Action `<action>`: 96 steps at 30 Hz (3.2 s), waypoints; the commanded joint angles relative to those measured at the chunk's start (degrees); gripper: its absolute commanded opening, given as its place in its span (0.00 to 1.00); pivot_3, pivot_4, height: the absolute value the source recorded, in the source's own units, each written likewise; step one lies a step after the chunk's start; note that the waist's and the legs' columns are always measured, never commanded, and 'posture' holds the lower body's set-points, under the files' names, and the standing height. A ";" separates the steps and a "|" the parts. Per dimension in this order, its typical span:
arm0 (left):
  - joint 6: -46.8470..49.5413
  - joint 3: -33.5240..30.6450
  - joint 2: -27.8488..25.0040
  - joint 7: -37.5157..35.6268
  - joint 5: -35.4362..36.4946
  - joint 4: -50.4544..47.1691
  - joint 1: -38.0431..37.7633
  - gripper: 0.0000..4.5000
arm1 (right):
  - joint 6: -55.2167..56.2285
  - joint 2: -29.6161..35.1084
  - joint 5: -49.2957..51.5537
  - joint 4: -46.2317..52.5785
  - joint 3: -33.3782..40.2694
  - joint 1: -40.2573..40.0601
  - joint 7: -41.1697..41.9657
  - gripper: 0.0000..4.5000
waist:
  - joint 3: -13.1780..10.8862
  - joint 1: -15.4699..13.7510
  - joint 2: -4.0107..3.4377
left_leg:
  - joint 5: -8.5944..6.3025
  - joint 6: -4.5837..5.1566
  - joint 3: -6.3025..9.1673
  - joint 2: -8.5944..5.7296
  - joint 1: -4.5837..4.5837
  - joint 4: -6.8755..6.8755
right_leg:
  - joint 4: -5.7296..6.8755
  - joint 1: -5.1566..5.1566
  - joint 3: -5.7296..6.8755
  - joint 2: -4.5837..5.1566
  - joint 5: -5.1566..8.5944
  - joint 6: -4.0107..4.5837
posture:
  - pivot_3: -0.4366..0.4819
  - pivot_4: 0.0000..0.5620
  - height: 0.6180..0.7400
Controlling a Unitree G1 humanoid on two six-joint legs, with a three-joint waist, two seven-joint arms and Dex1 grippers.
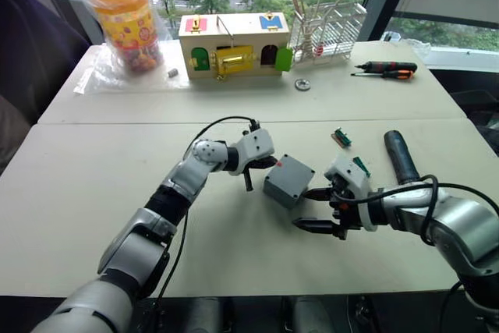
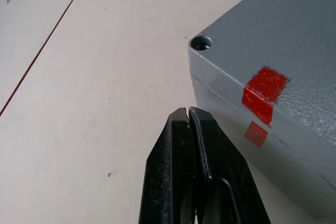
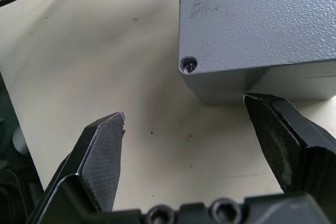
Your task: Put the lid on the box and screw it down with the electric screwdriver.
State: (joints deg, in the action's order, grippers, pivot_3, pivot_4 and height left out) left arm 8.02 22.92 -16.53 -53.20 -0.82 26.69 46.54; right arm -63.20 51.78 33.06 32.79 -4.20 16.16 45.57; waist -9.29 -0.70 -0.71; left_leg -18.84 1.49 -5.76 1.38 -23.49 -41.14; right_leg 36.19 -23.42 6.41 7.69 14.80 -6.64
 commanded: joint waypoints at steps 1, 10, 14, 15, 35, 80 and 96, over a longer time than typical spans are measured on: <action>2.42 -2.80 -3.78 -3.09 1.64 -6.27 -2.37 0.00 | 7.41 4.66 -5.62 -3.90 0.62 0.06 1.46 0.86 | 0.00 0.18 0.00 | 0.00 0.00 -0.02 0.02 0.00 0.01 | -0.01 -0.01 0.00 -0.01 0.00 0.00 | 0.48 0.27 0.74; 17.14 -1.96 -10.38 -10.51 7.51 -28.18 -12.46 0.00 | 31.56 1.74 -16.46 -21.92 -6.11 7.02 9.73 0.86 | -0.01 -0.34 0.00 | 0.01 -0.01 -0.04 0.02 0.01 -0.11 | 0.02 0.07 0.00 -0.01 0.00 0.00 | 0.48 0.27 0.74; 17.67 -0.84 -7.96 -7.95 6.40 -28.40 -13.10 0.00 | 38.35 -0.50 -19.96 -26.51 -9.20 9.81 13.38 0.86 | 0.00 -0.07 0.01 | 0.01 -0.01 -0.04 0.02 0.01 -0.11 | 0.02 0.08 0.00 -0.02 0.00 -0.01 | 0.48 0.27 0.74; 17.38 -0.62 -7.43 -7.16 5.84 -28.09 -13.01 0.00 | 39.15 -0.50 -20.55 -26.95 -9.73 9.94 14.38 0.86 | -0.01 -0.09 0.01 | 0.01 -0.01 -0.05 0.02 0.01 -0.09 | 0.02 0.07 0.00 -0.03 0.00 -0.01 | 0.48 0.27 0.74; 12.95 -1.84 -3.94 -2.64 4.35 -20.62 -9.91 0.00 | 27.47 -2.28 -16.43 -13.68 -4.95 1.85 13.98 0.86 | 0.00 -0.19 0.01 | 0.01 -0.01 -0.03 0.03 0.02 -0.11 | 0.03 0.08 0.03 -0.02 0.00 -0.01 | 0.48 0.27 0.74; 23.56 -9.10 -5.92 -2.20 14.74 -30.64 -9.87 0.00 | 48.16 -14.51 -22.72 -77.24 9.53 29.39 0.69 0.40 | -0.03 0.40 -0.01 | 0.05 -0.08 -0.21 -0.01 0.04 0.03 | 0.06 0.09 0.02 -0.04 0.00 -0.01 | 0.48 0.27 0.74; 23.25 -8.37 -6.06 -1.76 14.45 -30.24 -10.06 0.00 | 48.92 -15.94 -23.41 -78.88 9.85 30.65 1.09 0.01 | -0.02 0.43 -0.01 | 0.06 -0.10 -0.21 0.00 0.04 0.03 | 0.06 0.09 0.02 -0.05 0.00 -0.01 | 0.48 0.27 0.74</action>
State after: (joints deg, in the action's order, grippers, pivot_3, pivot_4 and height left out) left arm 32.05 14.81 -22.39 -54.94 13.17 -2.31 36.28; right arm -14.67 35.80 9.25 -47.48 4.76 45.49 46.48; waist -9.32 -0.27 -0.72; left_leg -18.78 1.39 -5.97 1.38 -23.45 -41.10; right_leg 36.25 -23.33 6.43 7.64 14.80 -6.65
